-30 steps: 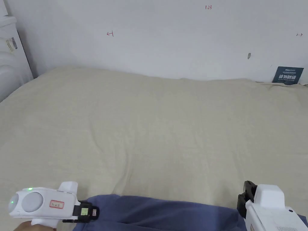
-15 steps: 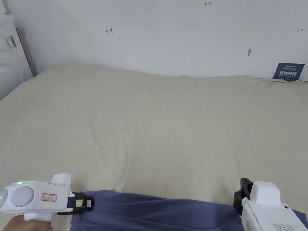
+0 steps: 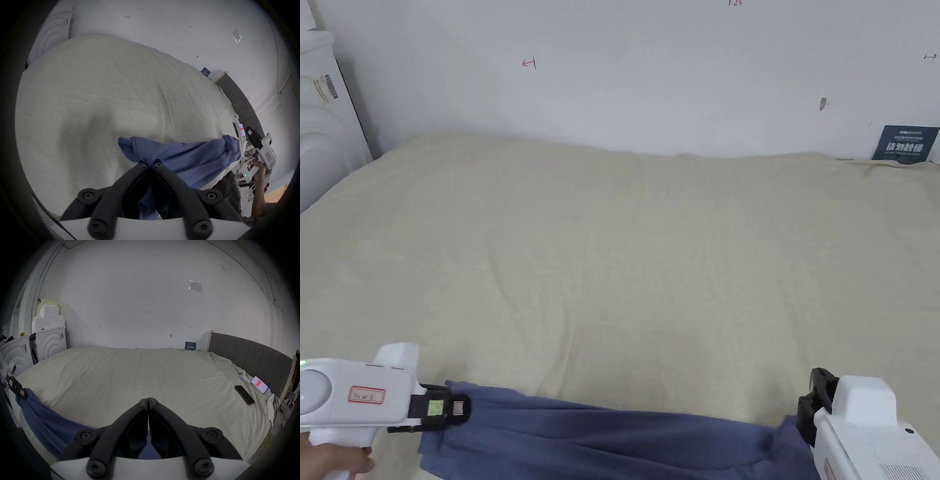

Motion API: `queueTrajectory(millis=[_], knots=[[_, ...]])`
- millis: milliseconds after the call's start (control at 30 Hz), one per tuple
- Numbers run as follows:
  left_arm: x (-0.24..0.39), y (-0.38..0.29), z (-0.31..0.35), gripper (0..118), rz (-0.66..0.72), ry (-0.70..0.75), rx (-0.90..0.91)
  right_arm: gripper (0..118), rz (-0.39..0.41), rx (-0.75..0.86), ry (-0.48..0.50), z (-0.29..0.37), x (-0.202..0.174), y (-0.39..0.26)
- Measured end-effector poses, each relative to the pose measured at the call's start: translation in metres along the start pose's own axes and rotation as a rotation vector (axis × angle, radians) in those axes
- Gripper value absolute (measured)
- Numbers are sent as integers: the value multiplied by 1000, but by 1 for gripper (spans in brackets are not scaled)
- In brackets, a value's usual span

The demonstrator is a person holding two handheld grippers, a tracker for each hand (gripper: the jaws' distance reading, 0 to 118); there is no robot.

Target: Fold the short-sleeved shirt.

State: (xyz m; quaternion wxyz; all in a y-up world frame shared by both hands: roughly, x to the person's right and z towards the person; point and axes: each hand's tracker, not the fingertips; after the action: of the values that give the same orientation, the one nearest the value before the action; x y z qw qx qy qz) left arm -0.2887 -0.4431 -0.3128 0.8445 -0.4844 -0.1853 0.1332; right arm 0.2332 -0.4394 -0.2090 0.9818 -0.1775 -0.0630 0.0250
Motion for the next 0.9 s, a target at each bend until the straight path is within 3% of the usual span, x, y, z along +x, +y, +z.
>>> queueTrajectory(millis=[300, 433, 567, 900], knots=[[-36, 6, 67, 0, -33, 213, 41, 0, 10, -1, 24, -7, -9, 1], [-39, 3, 76, 0, -41, 238, 28, 0, 13, 2, 37, -10, -15, 3], [-27, -1, 84, 0, -30, 208, 30, 0, 15, 0, 49, -12, -19, 3], [30, 2, 97, 0, 24, -25, 40, 0, 25, -3, 68, -13, -23, 3]])
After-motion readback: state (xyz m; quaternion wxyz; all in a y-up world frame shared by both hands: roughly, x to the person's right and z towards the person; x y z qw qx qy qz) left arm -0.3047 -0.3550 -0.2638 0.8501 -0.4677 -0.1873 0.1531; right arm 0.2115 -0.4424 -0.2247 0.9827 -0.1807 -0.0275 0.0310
